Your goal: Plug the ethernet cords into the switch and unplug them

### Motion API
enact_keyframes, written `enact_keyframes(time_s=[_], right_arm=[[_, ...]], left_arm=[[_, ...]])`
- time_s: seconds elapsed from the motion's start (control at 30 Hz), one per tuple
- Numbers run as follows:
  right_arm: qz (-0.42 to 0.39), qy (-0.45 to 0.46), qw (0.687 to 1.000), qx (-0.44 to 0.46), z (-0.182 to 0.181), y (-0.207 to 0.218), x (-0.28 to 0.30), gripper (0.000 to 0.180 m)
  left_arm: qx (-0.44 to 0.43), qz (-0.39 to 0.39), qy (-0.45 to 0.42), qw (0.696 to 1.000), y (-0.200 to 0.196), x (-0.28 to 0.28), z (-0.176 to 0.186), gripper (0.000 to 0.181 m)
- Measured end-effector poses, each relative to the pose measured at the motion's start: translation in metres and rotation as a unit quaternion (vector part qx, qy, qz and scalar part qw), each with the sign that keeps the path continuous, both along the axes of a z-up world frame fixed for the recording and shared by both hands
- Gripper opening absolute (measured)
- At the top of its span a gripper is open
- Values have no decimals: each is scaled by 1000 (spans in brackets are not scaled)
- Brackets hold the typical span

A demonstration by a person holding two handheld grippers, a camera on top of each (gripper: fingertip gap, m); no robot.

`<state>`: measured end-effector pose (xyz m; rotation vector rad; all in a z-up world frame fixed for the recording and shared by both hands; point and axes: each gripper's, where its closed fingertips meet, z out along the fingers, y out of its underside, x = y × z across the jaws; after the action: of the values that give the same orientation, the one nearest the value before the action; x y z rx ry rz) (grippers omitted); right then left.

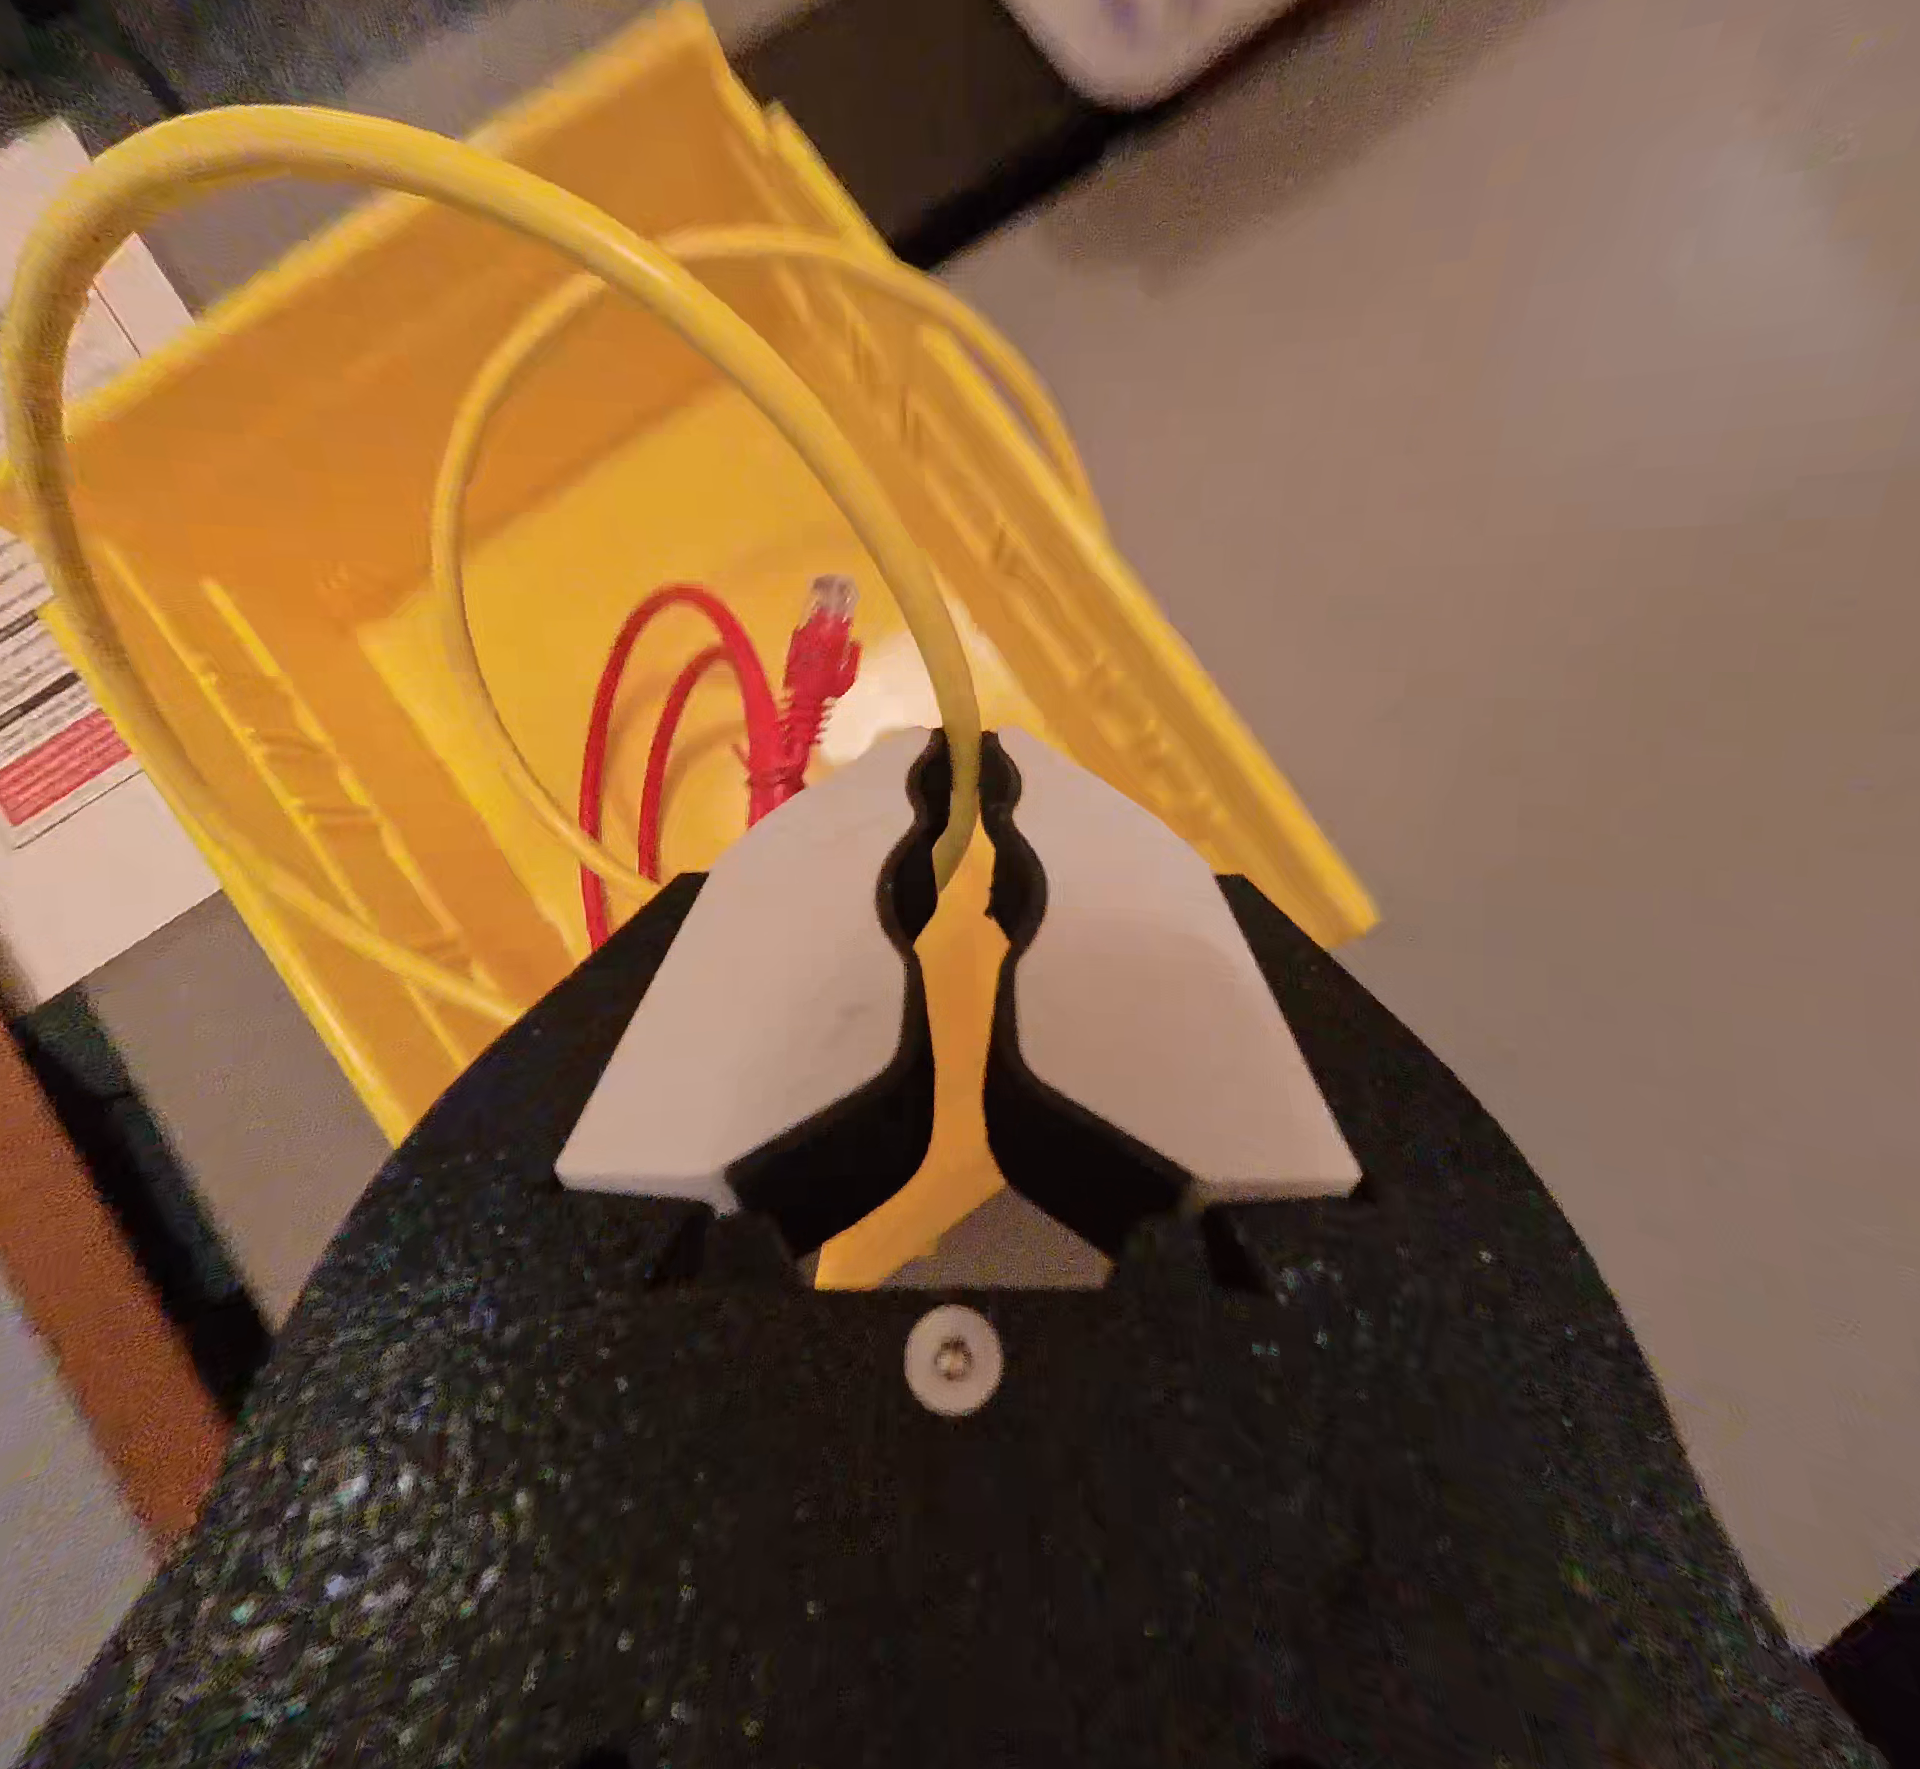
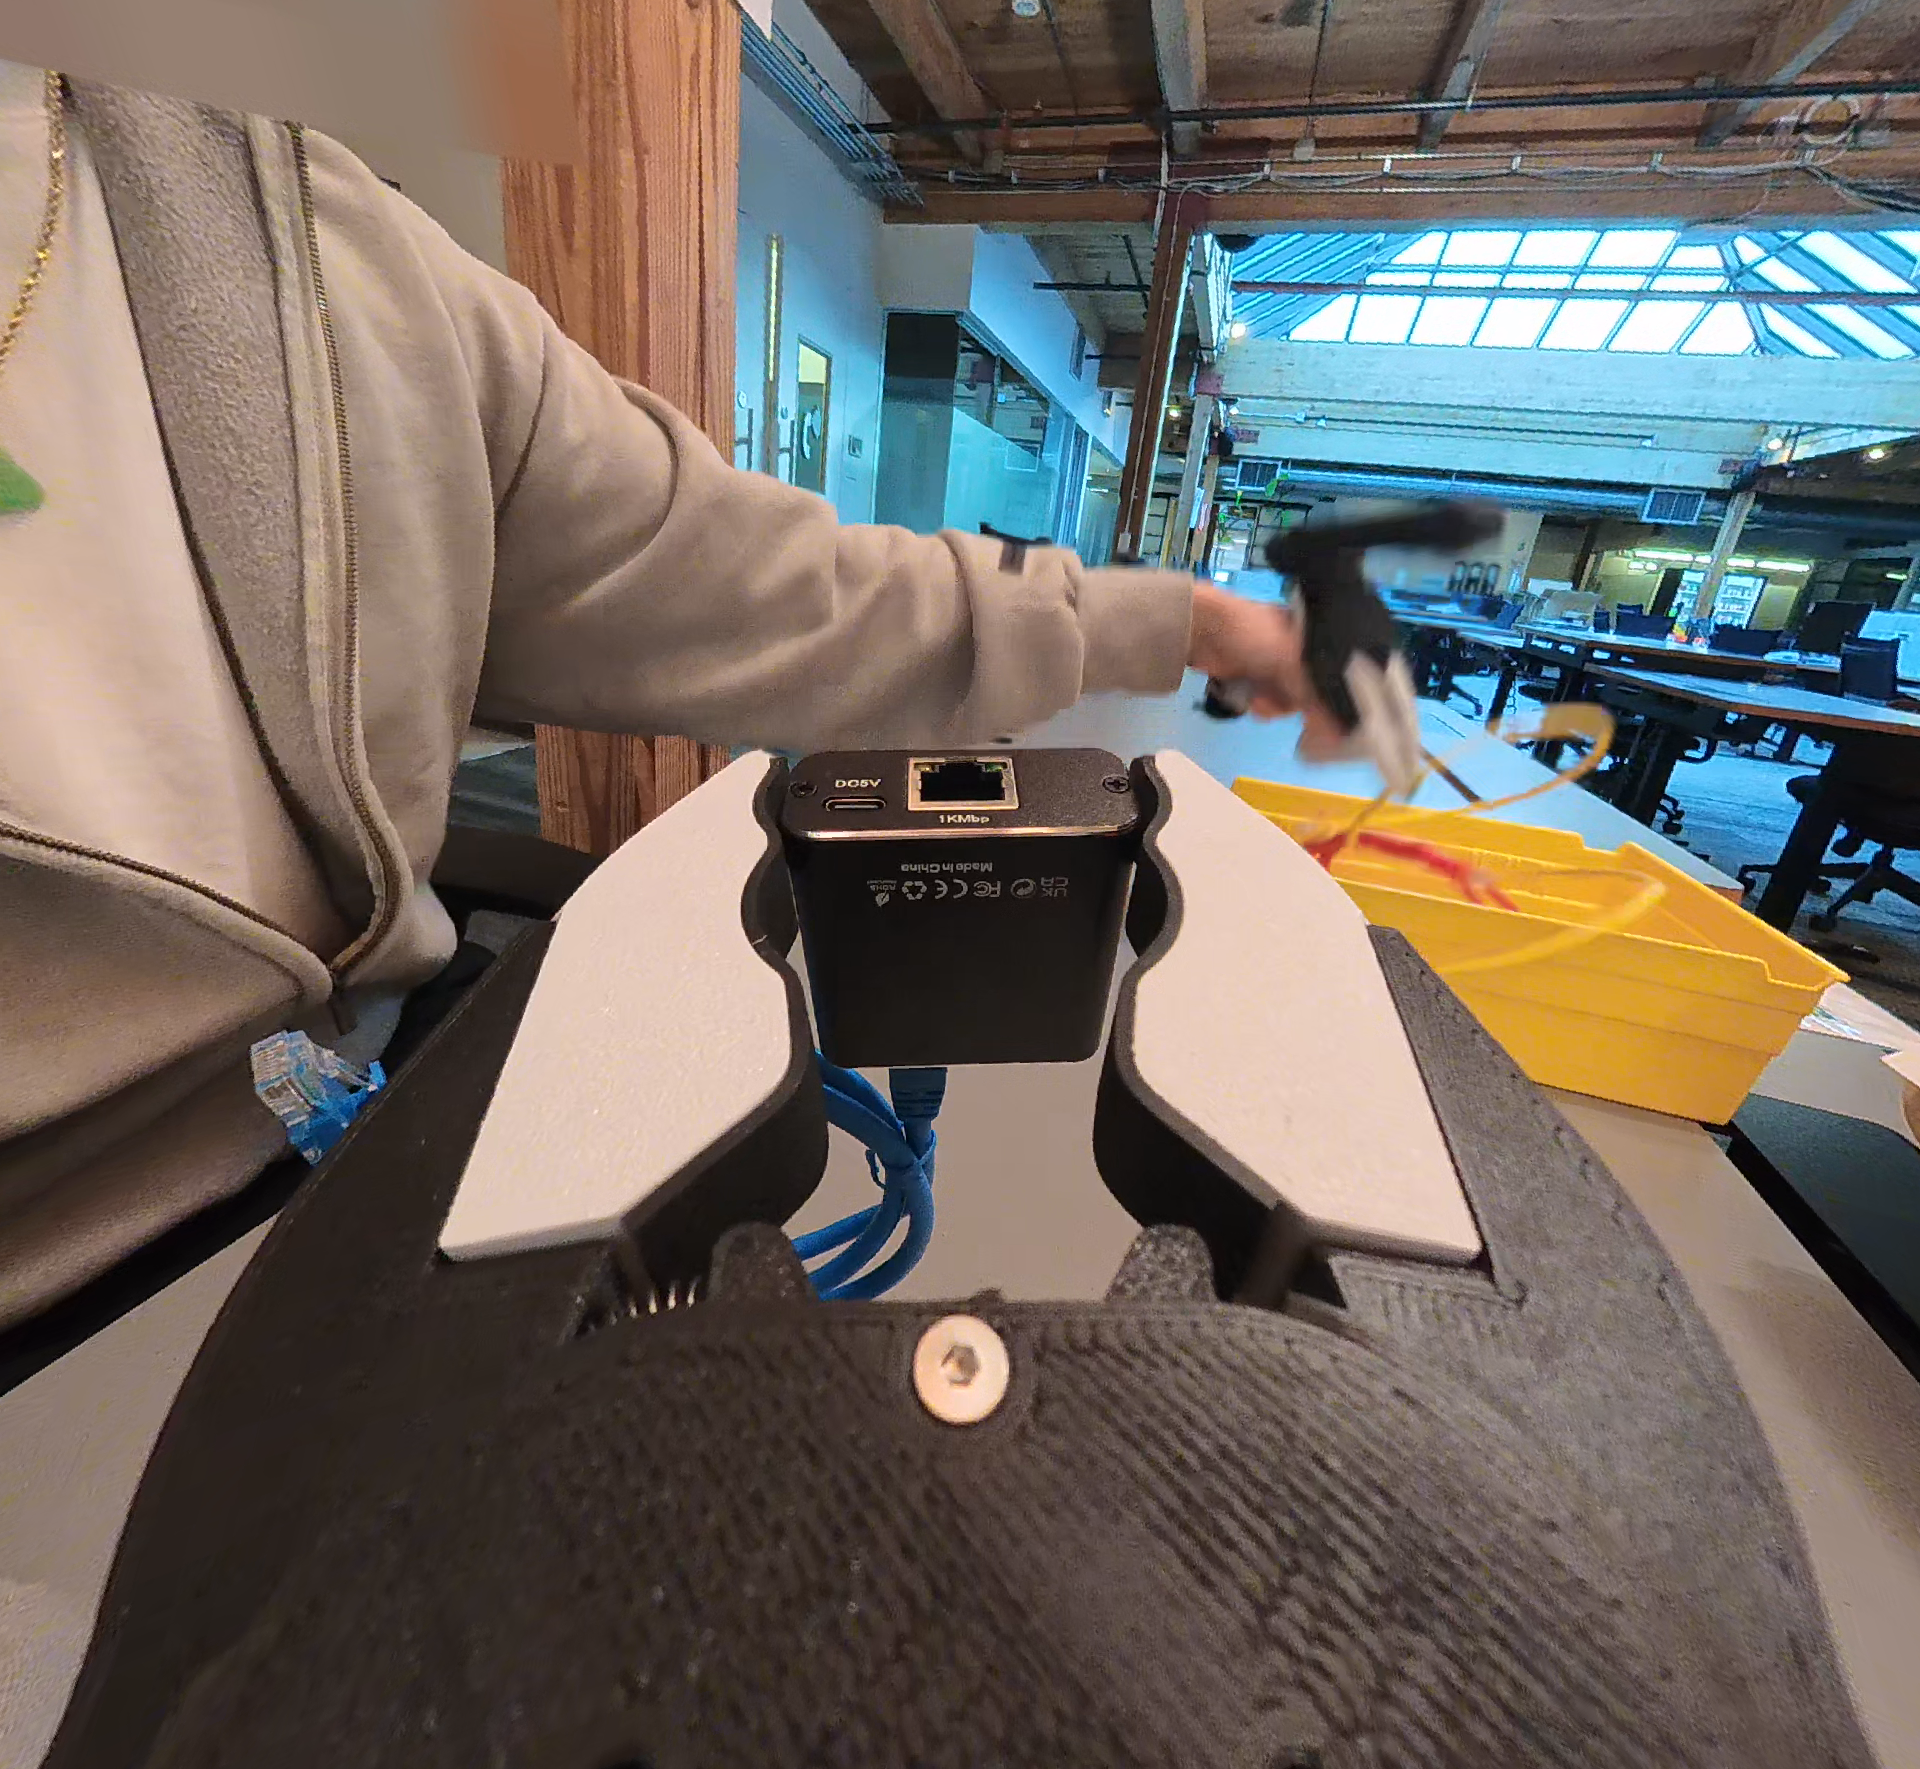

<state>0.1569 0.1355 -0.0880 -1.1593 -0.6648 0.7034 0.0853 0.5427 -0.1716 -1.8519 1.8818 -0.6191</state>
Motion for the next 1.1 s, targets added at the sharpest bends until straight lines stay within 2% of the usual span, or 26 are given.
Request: enact_keyframes(time_s=[0.03, 0.13, 0.2, 0.27, 0.3, 0.37, 0.47, 0.53, 0.6, 0.7, 0.9, 0.93, 1.0, 1.1], right_arm=[[0, -1, 1000, 0, 0, 0, 0, 63], [2, -1, 1000, 1, 1, 0, -1, 63], [4, -2, 1000, 1, 1, 0, -2, 63], [5, -3, 1000, 1, 1, 0, -3, 63], [5, -3, 1000, 1, 1, 0, -3, 63], [6, -3, 1000, 2, 1, 0, -3, 63], [7, -3, 1000, 3, 2, -2, -4, 63], [8, -3, 1000, 3, 2, -2, -4, 63], [9, -4, 1000, 1, 1, -1, -5, 63], [11, -6, 1000, 0, 1, 0, -6, 63], [9, -4, 1000, 0, 1, -1, -4, 63], [9, -4, 1000, 0, 1, -1, -4, 63], [10, -4, 1000, 0, 1, -1, -5, 63], [11, -8, 1000, 1, 2, -1, -6, 63]], left_arm=[[-61, 31, -73, 995, 2, 9, 34, 5], [-232, 99, -247, 936, 18, 17, 128, 5], [-309, 124, -303, 893, 30, 13, 166, 5], [-392, 114, -361, 838, 34, 9, 200, 5], [-418, 102, -366, 825, 33, 6, 208, 5], [-426, 98, -334, 835, 31, 4, 202, 4], [-458, 64, -214, 860, 5, -3, 170, 4], [-443, 72, -127, 885, -4, -8, 139, 5], [-452, 51, -60, 888, -19, -14, 123, 5], [-448, 13, -32, 893, -33, -14, 127, 5], [-440, -149, 15, 885, -81, -28, 159, 5], [-428, -130, 27, 894, -79, -25, 157, 5], [-364, -25, 117, 924, -51, -28, 117, 5], [-305, 79, 231, 920, -22, -52, 62, 5]])
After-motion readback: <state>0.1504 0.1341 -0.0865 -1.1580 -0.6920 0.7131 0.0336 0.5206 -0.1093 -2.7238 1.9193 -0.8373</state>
